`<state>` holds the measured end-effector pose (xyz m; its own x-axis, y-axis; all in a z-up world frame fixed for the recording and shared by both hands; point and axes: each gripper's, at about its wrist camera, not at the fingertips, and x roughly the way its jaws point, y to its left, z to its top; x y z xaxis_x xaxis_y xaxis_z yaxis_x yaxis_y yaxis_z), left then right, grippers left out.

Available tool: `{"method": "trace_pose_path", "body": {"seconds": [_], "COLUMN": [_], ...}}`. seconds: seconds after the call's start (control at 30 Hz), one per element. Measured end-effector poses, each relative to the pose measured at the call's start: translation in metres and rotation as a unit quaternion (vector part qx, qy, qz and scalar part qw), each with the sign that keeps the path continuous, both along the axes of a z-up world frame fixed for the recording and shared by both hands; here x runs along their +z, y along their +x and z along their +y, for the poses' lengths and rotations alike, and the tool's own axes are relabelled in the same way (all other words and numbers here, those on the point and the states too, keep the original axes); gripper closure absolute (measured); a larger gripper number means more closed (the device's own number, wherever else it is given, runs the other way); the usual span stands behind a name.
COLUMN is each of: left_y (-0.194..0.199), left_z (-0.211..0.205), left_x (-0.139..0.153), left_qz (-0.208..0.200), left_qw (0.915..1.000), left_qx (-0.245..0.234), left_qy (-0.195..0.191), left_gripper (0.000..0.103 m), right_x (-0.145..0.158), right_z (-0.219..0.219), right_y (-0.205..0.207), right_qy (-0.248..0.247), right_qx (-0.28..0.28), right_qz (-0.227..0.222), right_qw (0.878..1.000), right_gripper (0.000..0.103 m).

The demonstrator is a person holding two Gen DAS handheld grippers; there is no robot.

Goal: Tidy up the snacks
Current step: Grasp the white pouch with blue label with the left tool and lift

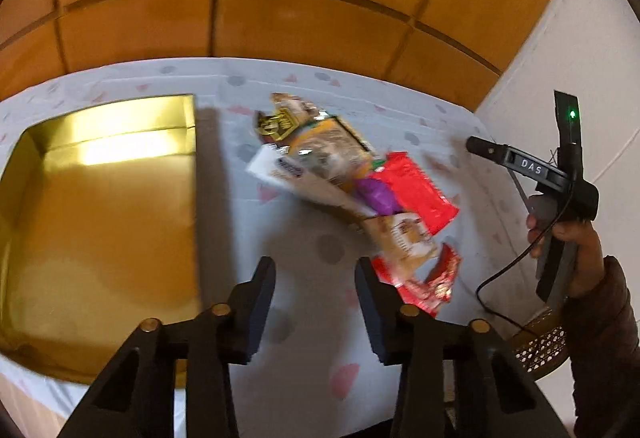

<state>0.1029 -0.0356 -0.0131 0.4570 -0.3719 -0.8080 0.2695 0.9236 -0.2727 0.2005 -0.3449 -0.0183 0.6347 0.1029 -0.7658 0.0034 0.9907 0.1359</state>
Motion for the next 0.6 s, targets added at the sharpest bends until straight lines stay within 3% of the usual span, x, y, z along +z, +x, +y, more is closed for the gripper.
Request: {"method": "trace_pose_path", "body": {"seconds": [0.1, 0.23, 0.47, 0.6], "left_y": [0.013, 0.036, 0.073, 0.087], "left_z": [-0.021, -0.040, -0.040, -0.042], "left_x": [-0.005, -0.022, -0.050, -0.070], "left_qz": [0.011, 0.046, 0.087, 0.117], "left_qw": [0.9999, 0.9987, 0.9900, 0.9823], "left_qx": [-0.011, 0.009, 0.100, 0.139], "left_qy": [-0.004, -0.018, -0.048, -0.044], "left_gripper": [0.074, 0.074, 0.074, 0.073], "right_x": [0.002, 0.006, 0.013, 0.013], "right_z": [0.004, 0.007, 0.008, 0.012], "right_y": [-0.001, -0.005, -0.008, -0.009], "right_qy": [0.006, 0.011, 0.029, 0.021], "right_qx": [0.009, 0.017, 0.023, 0.031], "right_qz": [0.000, -0.013, -0.023, -0.025], "right_qw": [1.000, 1.000, 0.999, 0.999], "right_gripper": [0.000, 0.000, 0.000, 0.000]}}
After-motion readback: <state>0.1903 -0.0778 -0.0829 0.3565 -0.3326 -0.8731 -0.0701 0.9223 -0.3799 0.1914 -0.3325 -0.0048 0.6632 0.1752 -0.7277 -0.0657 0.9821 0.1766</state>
